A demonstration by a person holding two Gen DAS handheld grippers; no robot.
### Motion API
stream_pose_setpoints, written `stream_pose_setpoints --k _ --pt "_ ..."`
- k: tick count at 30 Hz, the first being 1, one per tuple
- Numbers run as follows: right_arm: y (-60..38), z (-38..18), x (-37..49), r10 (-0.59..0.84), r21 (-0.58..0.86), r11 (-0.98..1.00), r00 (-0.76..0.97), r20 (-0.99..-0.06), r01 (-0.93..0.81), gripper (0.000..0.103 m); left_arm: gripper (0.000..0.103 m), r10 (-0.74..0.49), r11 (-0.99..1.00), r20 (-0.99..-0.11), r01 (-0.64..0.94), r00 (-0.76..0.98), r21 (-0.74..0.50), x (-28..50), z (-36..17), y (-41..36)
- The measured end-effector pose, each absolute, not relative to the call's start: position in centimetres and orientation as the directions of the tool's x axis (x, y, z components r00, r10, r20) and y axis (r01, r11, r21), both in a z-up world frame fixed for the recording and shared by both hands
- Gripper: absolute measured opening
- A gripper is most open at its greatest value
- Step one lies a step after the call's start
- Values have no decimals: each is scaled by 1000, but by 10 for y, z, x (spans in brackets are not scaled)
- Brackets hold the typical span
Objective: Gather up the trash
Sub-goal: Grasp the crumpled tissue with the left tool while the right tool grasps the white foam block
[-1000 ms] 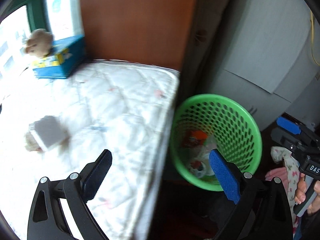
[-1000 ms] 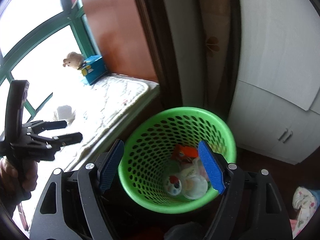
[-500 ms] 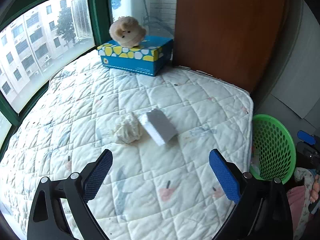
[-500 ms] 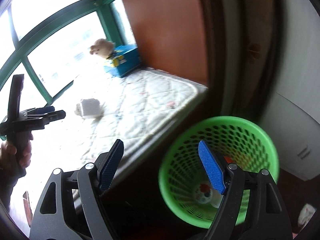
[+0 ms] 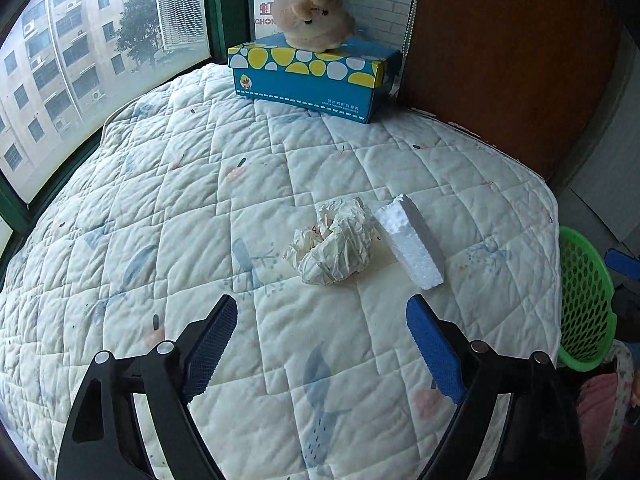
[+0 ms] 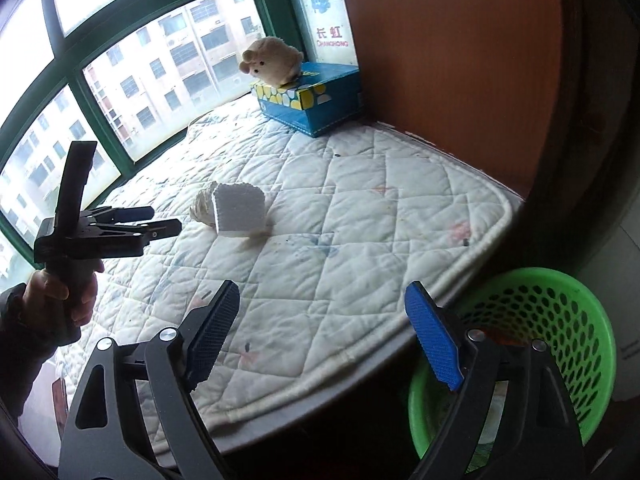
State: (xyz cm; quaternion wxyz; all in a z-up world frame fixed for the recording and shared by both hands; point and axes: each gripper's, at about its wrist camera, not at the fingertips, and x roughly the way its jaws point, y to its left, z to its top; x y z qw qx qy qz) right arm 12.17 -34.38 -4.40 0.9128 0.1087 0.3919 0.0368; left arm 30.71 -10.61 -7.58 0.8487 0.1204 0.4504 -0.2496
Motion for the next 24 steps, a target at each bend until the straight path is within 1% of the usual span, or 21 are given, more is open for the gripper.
stream_pose_setpoints --k 6,8,11,12,13,15,16,17,20,24 --pt "-328 -52 152 173 224 974 662 -729 -8 84 78 -314 837 -835 547 453 -18 327 -91 -111" --pt "-325 -53 160 179 221 975 657 -733 -18 84 70 -326 834 -835 550 443 -34 334 -95 -111" --pt "-319 -55 170 185 215 976 650 -738 -34 84 64 -343 825 -833 563 434 -46 339 -99 -113" --pt "-317 -55 172 188 213 976 648 -738 -40 84 58 -351 820 -830 571 433 -49 340 -99 -114" --pt "-316 -56 174 189 211 976 646 -739 -44 84 55 -361 814 -830 579 426 -57 340 -100 -114" --pt "-313 -57 181 193 207 977 641 -743 -53 84 41 -385 799 -829 595 406 -80 342 -102 -115" --pt "-311 -58 184 196 207 977 638 -745 -59 84 39 -395 794 -825 602 404 -85 341 -102 -115" --pt "-309 -58 187 200 207 976 635 -746 -65 84 34 -400 791 -820 607 410 -83 339 -101 -115" --pt "-301 -59 195 213 202 975 630 -747 -91 84 31 -400 787 -817 612 416 -74 336 -101 -111" --pt "-289 -60 209 240 209 970 624 -743 -124 85 30 -391 798 -813 599 431 -66 335 -97 -99"
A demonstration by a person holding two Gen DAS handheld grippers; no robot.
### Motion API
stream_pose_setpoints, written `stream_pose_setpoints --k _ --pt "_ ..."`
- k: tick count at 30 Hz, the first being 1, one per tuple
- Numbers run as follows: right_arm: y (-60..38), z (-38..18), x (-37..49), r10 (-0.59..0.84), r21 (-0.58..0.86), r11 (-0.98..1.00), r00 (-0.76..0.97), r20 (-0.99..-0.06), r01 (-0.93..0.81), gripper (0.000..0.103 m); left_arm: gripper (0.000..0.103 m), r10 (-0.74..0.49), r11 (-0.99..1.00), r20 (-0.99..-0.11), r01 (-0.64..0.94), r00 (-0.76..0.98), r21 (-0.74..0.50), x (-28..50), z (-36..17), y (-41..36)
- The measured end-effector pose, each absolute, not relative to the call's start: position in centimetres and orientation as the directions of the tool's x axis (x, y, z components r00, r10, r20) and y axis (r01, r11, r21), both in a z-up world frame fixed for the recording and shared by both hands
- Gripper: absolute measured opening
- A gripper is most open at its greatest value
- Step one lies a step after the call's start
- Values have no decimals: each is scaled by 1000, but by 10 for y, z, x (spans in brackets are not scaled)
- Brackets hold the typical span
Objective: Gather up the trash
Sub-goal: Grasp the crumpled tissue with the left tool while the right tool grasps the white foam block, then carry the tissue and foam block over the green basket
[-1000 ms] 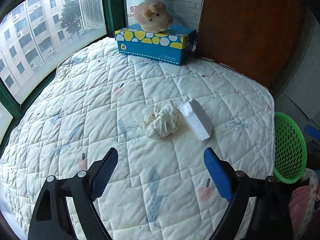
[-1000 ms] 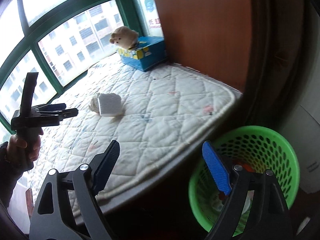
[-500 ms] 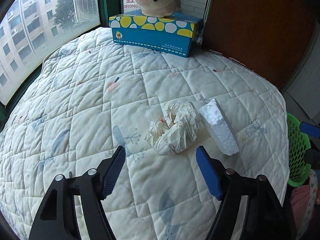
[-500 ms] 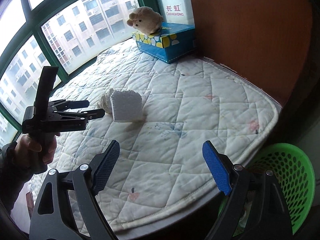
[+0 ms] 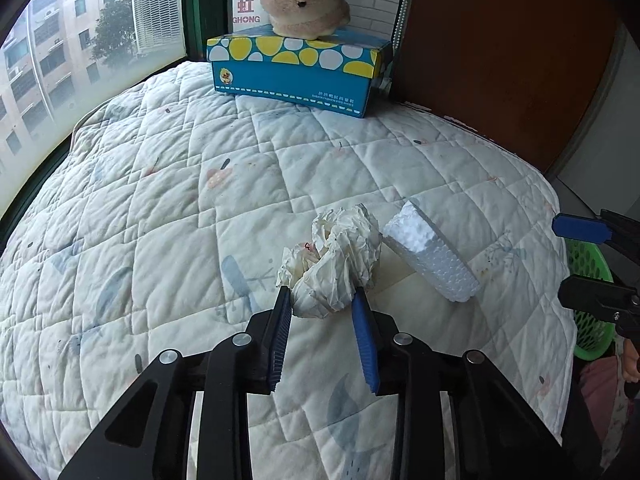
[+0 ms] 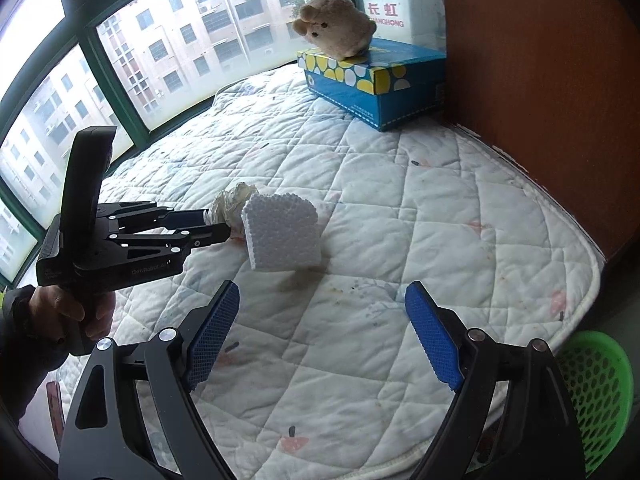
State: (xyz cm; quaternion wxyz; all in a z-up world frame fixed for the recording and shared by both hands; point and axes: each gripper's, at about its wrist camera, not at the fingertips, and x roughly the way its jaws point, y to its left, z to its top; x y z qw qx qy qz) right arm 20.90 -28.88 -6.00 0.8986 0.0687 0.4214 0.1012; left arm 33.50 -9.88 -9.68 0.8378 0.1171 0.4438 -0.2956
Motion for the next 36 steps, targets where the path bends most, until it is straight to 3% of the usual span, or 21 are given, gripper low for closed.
stream_pose_setpoints --k 10,22,23,26,36 --pt "-257 -82 249 328 269 945 564 -758 -188 85 30 -344 838 -810 545 475 -36 340 -83 -58" --pt "-229 -105 273 268 180 961 529 -806 -211 85 30 -323 865 -812 500 486 -45 340 -81 -30" --pt "-228 -107 274 258 169 963 528 -809 -211 82 30 -324 865 -812 499 486 -46 339 -81 -30" --pt "-225 -108 273 240 148 966 518 -821 -212 60 30 -324 865 -813 500 484 -47 337 -80 -31" --pt "-247 -82 231 221 146 974 580 -784 -174 60 30 -352 843 -807 536 474 -52 306 -72 -59"
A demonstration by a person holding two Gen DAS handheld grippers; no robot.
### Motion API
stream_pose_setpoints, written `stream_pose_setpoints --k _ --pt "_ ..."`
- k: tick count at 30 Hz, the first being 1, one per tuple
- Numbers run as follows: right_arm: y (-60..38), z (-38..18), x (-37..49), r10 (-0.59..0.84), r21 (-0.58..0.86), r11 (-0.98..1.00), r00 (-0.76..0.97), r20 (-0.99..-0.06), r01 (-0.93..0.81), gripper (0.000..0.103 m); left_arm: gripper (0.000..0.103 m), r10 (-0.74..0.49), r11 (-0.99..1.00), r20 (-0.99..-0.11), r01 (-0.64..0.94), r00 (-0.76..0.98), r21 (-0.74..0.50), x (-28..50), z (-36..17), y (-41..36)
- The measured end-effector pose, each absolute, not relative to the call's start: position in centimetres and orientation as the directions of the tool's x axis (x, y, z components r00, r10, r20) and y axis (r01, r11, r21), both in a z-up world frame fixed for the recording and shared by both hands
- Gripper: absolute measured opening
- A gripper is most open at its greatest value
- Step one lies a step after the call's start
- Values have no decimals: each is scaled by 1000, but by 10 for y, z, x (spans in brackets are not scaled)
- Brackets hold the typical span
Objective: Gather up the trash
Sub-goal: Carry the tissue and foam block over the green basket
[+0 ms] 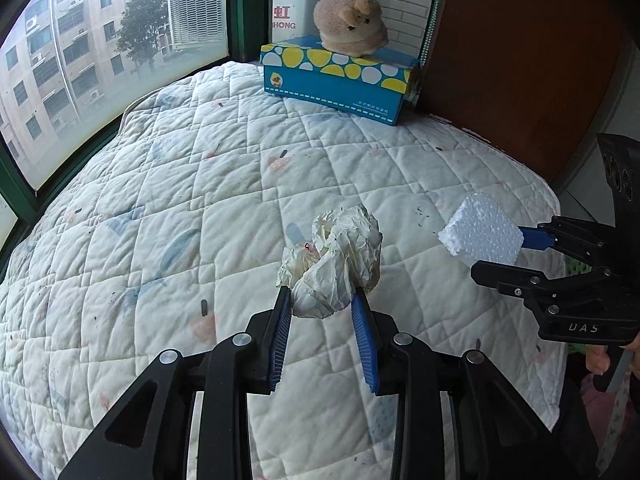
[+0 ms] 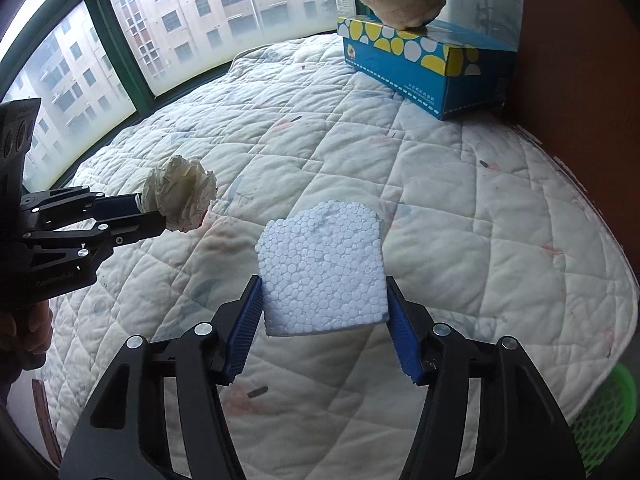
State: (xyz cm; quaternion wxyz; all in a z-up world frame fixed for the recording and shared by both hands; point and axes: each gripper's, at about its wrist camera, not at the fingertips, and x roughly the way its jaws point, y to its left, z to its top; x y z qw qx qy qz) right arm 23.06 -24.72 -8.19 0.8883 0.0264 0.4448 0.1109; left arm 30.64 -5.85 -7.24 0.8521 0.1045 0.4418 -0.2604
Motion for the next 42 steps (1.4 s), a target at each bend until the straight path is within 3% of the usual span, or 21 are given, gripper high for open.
stream_pose_setpoints --k 23,42 --pt "-386 -67 64 58 170 979 652 -756 110 60 30 -456 703 -802 708 386 -59 187 -54 -201" --pt "-466 -61 -13 -75 172 939 664 -744 299 61 30 -515 606 -808 789 286 -107 130 -58 -297"
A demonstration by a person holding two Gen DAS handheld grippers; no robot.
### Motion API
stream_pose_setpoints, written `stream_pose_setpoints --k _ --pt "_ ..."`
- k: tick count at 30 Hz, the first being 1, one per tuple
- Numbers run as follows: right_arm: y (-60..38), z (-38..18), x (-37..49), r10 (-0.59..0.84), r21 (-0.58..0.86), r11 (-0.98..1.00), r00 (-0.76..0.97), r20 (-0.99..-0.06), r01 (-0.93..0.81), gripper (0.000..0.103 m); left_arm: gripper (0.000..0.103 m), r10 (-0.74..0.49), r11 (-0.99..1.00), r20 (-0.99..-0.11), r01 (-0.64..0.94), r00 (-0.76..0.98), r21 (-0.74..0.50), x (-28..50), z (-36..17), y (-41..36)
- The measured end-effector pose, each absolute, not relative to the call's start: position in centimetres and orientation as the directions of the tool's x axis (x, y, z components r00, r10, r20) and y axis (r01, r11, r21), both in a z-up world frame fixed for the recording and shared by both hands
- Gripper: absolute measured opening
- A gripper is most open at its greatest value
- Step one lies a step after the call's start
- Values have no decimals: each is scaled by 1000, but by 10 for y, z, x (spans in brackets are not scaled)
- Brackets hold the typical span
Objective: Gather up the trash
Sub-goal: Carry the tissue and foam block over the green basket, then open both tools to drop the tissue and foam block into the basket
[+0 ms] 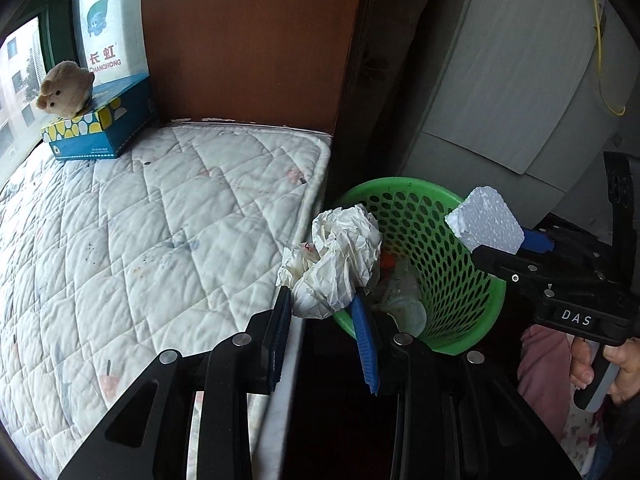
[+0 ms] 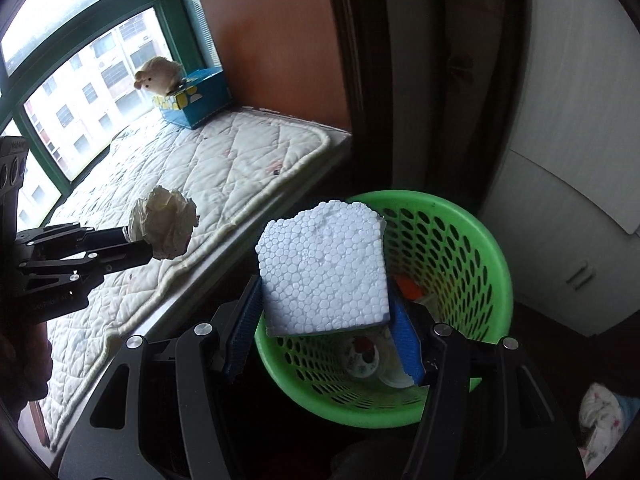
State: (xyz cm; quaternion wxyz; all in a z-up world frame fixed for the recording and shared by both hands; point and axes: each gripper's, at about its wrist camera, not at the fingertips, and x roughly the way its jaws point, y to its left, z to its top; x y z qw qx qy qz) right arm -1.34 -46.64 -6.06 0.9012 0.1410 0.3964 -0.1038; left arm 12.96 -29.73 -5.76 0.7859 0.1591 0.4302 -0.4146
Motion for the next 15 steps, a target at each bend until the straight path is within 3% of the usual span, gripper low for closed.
stream_pose_setpoints --k 15 --pt "-493 -61 -33 -105 193 914 668 -737 357 65 31 -523 581 -818 802 241 -135 117 -67 -333"
